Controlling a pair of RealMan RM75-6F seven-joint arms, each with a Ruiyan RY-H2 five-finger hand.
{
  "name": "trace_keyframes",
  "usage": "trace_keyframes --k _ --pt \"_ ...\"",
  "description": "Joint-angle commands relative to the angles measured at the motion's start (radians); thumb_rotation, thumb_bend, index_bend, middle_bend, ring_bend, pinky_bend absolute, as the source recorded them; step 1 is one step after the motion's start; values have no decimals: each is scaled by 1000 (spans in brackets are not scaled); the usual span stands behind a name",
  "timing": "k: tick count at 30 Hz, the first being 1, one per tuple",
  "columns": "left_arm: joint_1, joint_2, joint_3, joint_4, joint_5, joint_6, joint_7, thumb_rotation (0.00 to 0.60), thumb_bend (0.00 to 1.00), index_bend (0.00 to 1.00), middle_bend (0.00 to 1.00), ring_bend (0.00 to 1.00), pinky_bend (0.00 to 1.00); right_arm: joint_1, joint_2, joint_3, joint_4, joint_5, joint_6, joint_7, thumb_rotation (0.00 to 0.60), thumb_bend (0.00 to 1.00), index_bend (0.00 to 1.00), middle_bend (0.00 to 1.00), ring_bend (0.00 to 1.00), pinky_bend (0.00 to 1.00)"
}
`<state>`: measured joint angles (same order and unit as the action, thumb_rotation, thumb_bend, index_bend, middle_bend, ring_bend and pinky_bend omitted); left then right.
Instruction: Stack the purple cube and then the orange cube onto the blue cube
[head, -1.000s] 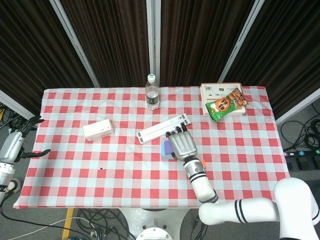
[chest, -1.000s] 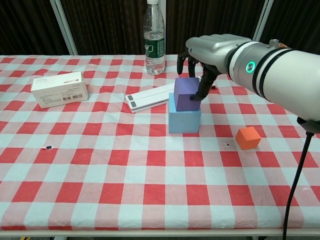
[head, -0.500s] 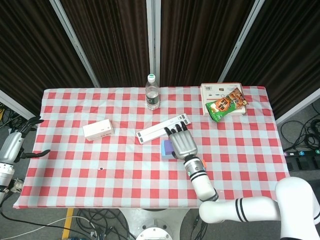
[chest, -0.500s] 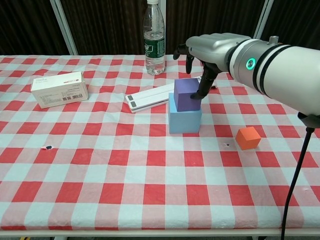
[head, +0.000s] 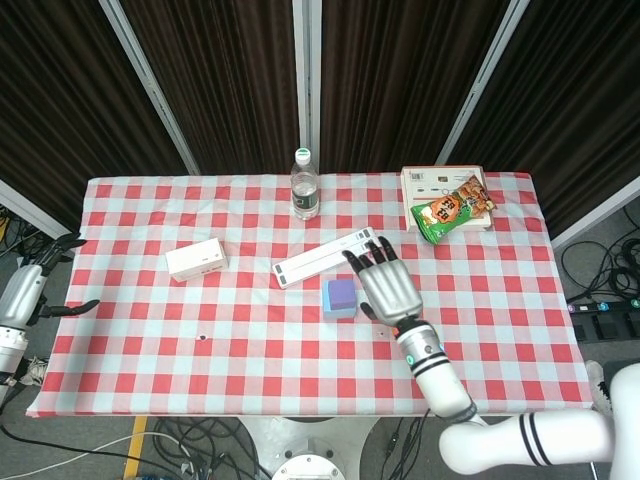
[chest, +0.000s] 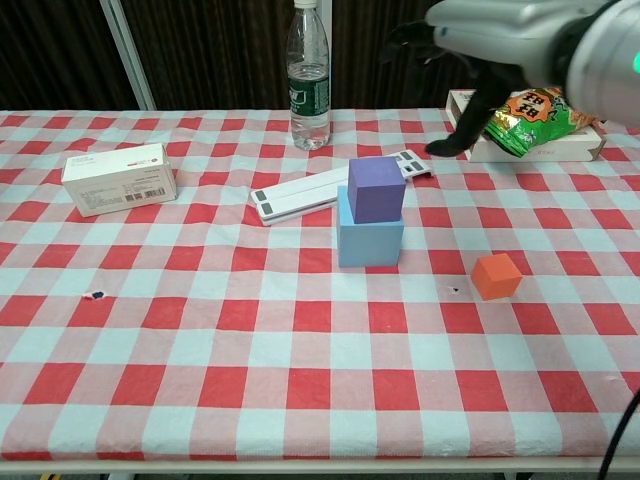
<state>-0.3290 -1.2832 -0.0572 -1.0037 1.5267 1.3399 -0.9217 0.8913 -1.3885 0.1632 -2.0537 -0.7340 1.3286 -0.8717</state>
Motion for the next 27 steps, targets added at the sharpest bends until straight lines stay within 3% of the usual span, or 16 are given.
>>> trace_keyframes --k 1,5,10,17,27 --pt "1 1 0 -4 1 1 5 600 79 242 221 157 286 -98 115 -115 -40 -117 -14 94 600 158 190 336 132 40" --pt "3 4 -2 -11 -1 7 11 600 78 242 221 157 286 -116 215 -188 64 -211 -216 257 600 176 236 361 173 123" --pt "10 7 -3 -17 -4 16 19 600 79 242 221 157 286 -126 262 -255 236 -326 -402 395 600 176 259 363 174 128" --pt "6 6 -2 -24 -1 11 36 600 79 242 222 157 286 -168 192 -267 427 -518 -422 539 600 176 292 385 174 128" --pt "8 2 1 -13 -4 2 37 600 78 242 221 157 286 -190 104 -260 551 -633 -442 660 600 176 292 389 174 128"
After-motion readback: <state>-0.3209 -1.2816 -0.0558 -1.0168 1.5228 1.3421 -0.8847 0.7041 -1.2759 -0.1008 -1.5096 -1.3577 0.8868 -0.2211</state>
